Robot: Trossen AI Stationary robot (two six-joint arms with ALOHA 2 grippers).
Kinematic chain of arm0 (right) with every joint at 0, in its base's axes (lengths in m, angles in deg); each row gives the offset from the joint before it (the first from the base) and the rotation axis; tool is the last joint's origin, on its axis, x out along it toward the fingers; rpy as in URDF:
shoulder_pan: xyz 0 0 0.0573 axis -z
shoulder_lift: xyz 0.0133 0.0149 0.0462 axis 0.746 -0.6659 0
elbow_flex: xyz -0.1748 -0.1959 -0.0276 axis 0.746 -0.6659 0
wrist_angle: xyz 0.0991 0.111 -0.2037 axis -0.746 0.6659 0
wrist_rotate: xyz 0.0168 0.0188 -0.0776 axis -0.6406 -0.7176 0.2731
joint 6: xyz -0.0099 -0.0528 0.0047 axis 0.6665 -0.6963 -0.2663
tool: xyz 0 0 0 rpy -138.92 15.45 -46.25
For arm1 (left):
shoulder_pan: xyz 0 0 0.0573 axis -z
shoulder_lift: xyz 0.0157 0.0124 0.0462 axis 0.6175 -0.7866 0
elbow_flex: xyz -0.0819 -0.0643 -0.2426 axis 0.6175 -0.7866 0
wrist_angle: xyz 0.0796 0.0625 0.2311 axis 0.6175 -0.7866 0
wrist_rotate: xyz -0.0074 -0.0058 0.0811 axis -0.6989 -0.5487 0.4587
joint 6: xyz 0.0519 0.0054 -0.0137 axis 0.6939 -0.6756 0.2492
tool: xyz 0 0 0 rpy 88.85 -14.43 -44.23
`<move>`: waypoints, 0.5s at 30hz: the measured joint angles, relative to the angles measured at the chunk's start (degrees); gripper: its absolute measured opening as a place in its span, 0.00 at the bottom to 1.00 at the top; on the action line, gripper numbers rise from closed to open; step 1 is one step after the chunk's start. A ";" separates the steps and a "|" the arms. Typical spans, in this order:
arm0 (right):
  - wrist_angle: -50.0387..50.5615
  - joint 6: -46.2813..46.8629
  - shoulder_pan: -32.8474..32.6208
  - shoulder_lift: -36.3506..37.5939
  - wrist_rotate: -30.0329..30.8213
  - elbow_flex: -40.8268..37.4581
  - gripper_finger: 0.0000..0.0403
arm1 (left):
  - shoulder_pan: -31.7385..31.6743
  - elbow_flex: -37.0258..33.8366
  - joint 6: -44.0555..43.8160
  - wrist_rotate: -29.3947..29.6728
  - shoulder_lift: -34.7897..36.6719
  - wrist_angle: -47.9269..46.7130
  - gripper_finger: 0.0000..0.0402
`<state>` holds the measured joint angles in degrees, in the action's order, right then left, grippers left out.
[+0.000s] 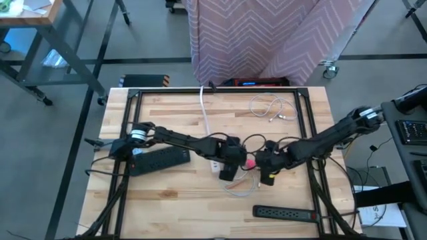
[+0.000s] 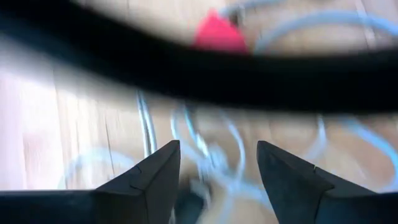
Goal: Insert USB
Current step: Insert the white charger cable to the pink charger adapter
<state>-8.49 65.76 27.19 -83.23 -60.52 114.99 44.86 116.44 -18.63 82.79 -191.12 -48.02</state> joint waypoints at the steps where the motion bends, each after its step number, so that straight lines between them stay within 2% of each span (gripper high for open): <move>1: -2.25 0.83 0.07 -1.46 0.12 0.06 0.58 | 0.00 -0.30 -0.90 -0.05 0.62 -2.29 0.49; 6: -6.22 6.48 0.73 -8.93 0.23 2.52 0.65 | -0.07 -3.47 -4.82 -0.54 3.57 -7.39 0.46; 9: -3.76 10.32 1.91 -12.13 1.22 4.58 0.67 | -0.06 -5.47 -5.60 -0.56 4.48 -7.12 0.44; 15: 1.73 10.53 3.43 -14.96 1.25 10.06 0.69 | -0.04 -7.65 -5.84 -0.58 4.94 -3.48 0.42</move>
<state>-6.77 76.28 30.62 -98.19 -59.26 125.05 44.81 108.79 -24.47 82.21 -186.17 -51.50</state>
